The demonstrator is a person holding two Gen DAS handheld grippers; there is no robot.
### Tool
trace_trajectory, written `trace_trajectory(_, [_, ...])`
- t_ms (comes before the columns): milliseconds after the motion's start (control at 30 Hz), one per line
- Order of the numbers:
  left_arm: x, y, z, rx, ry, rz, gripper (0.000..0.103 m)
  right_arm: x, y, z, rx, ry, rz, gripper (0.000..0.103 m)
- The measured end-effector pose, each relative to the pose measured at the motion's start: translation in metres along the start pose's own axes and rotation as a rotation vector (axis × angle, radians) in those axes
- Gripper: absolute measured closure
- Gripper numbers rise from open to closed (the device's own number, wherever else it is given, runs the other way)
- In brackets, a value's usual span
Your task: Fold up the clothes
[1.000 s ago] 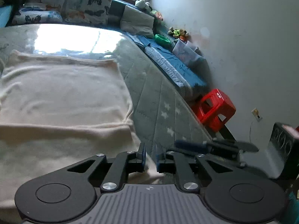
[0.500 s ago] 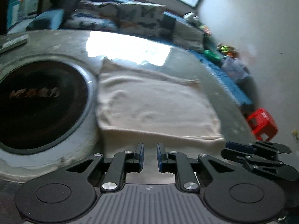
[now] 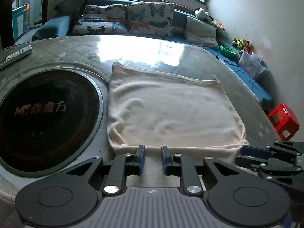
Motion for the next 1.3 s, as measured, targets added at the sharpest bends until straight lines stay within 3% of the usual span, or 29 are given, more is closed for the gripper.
trace_trajectory(200, [-0.014, 0.027, -0.021, -0.004, -0.141, -0.044, 0.078, 0.019, 0.027, -0.004, -0.027, 0.089, 0.040, 0.078])
trace_trajectory(467, [-0.021, 0.056, -0.064, 0.030, -0.364, -0.062, 0.078, 0.035, 0.034, -0.024, 0.024, 0.170, 0.059, 0.078])
trace_trajectory(633, [-0.020, 0.075, -0.085, -0.015, -0.561, -0.032, 0.065, 0.039, 0.053, -0.024, 0.029, 0.251, 0.059, 0.077])
trace_trajectory(700, [-0.024, 0.072, -0.097, -0.012, -0.634, -0.027, 0.065, 0.043, 0.058, -0.027, 0.041, 0.297, 0.060, 0.077])
trace_trajectory(833, [-0.034, 0.062, -0.121, -0.065, -0.787, -0.001, 0.065, 0.057, 0.061, -0.037, 0.065, 0.410, 0.056, 0.061])
trace_trajectory(900, [-0.037, 0.058, -0.126, -0.080, -0.815, -0.009, 0.065, 0.065, 0.060, -0.042, 0.065, 0.461, 0.042, 0.060])
trace_trajectory(967, [-0.039, 0.054, -0.130, -0.092, -0.841, -0.025, 0.068, 0.070, 0.060, -0.047, 0.062, 0.502, 0.030, 0.048])
trace_trajectory(1067, [-0.041, 0.051, -0.134, -0.132, -0.887, -0.027, 0.085, 0.076, 0.058, -0.053, 0.046, 0.548, 0.012, 0.046])
trace_trajectory(1133, [-0.040, 0.052, -0.128, -0.140, -0.854, -0.054, 0.095, 0.080, 0.057, -0.057, 0.034, 0.577, 0.000, 0.041])
trace_trajectory(1300, [-0.034, 0.054, -0.097, -0.137, -0.705, -0.110, 0.096, 0.082, 0.052, -0.058, -0.021, 0.605, -0.016, 0.037])
Point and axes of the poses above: each gripper's, at about its wrist camera, not at the fingertips, and y roughly against the way its jaws point, x to its left, z to its top, the point moved 1 cm from there along -y, roughly the way its jaws point, and after that the axes turned 11 degrees about y, right-handed, at the moved point
